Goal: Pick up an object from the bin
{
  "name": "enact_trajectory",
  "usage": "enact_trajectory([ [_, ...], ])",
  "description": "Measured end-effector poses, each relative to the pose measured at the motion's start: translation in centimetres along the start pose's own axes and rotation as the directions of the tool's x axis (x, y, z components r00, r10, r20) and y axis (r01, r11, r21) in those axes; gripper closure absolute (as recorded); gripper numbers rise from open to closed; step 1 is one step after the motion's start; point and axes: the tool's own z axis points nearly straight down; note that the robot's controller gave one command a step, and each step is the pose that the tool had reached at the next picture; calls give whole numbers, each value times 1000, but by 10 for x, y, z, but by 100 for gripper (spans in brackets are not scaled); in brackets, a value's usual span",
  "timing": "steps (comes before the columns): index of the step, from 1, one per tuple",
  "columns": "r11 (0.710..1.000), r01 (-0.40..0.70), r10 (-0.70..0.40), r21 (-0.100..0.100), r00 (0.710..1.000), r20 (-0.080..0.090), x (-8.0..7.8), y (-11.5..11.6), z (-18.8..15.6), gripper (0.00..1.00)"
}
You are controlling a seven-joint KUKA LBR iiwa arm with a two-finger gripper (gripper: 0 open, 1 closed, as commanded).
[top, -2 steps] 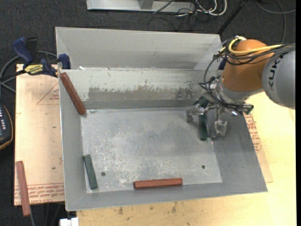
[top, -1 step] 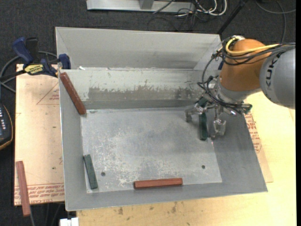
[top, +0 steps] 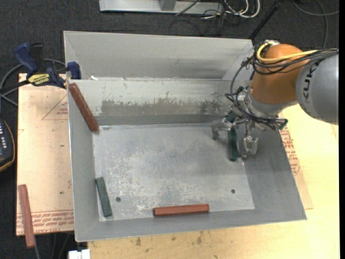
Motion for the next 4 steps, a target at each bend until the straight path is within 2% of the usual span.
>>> enact_trajectory([
  [1,918,396,-396,-7,918,6,-2,9,1,0],
  [2,919,395,-395,1,919,2,0,6,1,100],
  [3,919,393,-393,4,919,-3,-1,6,-17,100],
  [4,920,392,-392,7,920,-3,-4,6,-66,100],
])
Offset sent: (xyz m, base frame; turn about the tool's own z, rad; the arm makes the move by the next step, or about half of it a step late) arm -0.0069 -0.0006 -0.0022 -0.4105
